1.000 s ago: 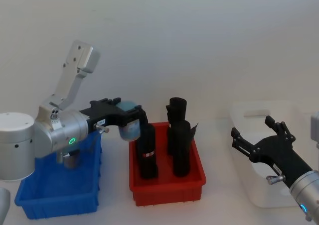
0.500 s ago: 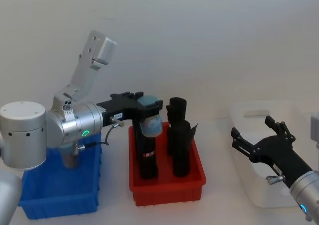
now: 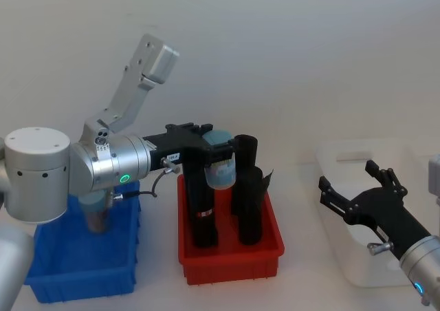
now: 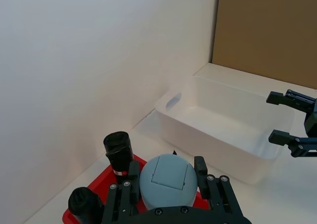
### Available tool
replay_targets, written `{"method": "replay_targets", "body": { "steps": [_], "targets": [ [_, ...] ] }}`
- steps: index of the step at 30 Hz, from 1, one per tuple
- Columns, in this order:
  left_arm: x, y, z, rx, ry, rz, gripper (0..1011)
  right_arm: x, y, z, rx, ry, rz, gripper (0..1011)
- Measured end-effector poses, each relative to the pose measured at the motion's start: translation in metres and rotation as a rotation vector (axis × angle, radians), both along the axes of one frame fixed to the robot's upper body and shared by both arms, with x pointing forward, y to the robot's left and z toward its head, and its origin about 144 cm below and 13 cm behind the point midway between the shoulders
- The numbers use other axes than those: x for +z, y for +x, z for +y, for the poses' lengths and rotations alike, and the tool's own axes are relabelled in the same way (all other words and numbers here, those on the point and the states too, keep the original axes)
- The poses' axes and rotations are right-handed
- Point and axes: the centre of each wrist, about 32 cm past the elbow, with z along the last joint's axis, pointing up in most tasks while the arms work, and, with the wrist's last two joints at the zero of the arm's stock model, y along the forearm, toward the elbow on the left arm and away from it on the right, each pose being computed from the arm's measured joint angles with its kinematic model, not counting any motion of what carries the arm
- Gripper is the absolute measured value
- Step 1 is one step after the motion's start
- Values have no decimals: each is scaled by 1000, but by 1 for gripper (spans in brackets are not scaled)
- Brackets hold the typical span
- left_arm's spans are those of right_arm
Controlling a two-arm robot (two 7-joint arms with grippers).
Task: Pick the cotton swabs from the blue box and place them into the white box.
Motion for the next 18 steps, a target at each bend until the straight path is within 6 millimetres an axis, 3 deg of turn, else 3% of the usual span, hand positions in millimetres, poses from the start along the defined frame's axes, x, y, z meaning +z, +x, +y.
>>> {"method": "replay_targets", "body": {
  "steps": [18],
  "targets": [
    [7, -1, -3, -30, 21, -6, 669, 1, 1, 0, 11, -3, 2, 1002]
  ]
}}
